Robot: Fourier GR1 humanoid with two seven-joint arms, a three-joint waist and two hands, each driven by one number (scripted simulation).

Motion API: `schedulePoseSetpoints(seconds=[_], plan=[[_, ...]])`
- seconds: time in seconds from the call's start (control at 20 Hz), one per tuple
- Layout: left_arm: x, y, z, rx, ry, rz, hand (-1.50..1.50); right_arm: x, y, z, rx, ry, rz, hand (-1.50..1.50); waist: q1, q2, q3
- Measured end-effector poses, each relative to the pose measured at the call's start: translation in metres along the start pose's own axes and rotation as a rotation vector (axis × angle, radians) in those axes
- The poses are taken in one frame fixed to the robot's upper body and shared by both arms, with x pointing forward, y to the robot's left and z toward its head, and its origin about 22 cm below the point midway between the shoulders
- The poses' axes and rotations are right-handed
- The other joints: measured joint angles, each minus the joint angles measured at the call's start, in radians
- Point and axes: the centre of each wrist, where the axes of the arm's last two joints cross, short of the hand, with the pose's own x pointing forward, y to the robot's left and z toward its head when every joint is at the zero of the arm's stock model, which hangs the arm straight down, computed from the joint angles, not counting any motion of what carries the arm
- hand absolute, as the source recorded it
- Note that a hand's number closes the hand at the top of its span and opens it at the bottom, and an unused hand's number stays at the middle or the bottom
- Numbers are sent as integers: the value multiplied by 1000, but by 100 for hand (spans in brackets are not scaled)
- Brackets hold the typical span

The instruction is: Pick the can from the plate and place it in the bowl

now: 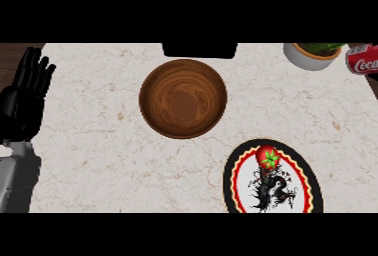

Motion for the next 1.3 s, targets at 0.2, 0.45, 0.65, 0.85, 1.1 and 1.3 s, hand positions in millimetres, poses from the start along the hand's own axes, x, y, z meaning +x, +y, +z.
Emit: schedulePoseSetpoints(seconds=[0.2,0.45,0.65,0.85,1.1,1.3], plan=[[-5,3,6,8,4,-3,0,14,-11,-31,-6,-52,-102,150,-8,-3,-1],[-8,8,9,20,10,-9,0,51,-4,-79,57,-98,-185,150,-24,-9,-1],[-10,10,11,29,11,-11,0,85,8,-117,109,-128,-212,150,-29,-10,-2],[-5,9,7,34,11,-9,0,119,36,-145,179,-151,-203,150,-35,-11,-1],[-5,9,12,34,9,-10,0,157,73,-173,250,-147,-203,150,-35,-11,-1],[-8,14,17,41,14,-13,0,181,104,-181,303,-144,-203,150,-39,-12,-1]])
